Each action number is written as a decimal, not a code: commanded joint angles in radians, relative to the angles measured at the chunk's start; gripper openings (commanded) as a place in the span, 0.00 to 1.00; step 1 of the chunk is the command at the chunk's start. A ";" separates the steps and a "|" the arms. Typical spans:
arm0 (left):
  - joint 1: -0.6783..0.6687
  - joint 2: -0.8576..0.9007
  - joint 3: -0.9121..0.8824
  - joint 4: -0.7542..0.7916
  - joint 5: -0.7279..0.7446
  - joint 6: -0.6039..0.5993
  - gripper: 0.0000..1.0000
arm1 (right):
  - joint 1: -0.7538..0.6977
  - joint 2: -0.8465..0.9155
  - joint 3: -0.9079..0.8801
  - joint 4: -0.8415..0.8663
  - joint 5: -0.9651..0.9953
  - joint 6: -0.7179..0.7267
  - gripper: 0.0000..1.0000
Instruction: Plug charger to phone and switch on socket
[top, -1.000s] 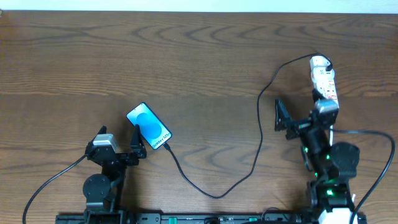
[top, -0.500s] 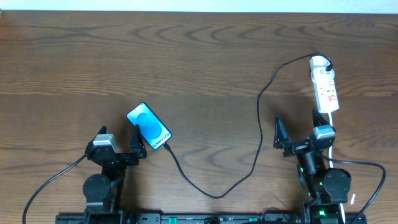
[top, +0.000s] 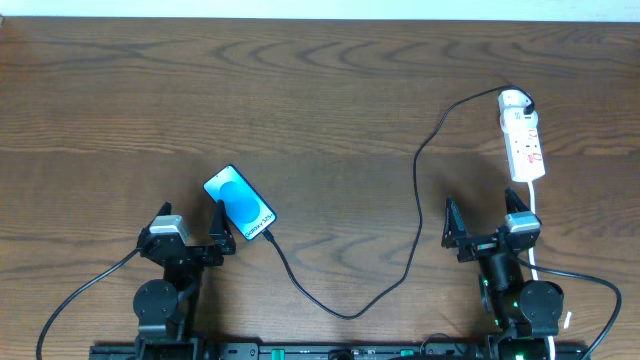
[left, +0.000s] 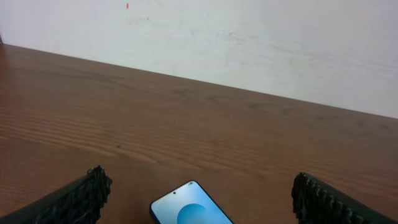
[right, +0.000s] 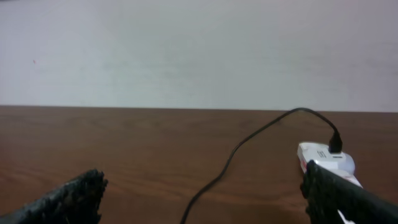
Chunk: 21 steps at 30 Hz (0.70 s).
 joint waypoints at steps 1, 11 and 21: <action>0.005 -0.006 -0.013 -0.039 0.017 -0.004 0.96 | 0.009 -0.070 -0.002 -0.050 0.047 0.018 0.99; 0.005 -0.006 -0.013 -0.039 0.017 -0.004 0.96 | 0.009 -0.130 -0.002 -0.174 0.105 0.045 0.99; 0.005 -0.006 -0.013 -0.039 0.017 -0.004 0.96 | 0.009 -0.130 -0.002 -0.224 0.156 0.073 0.99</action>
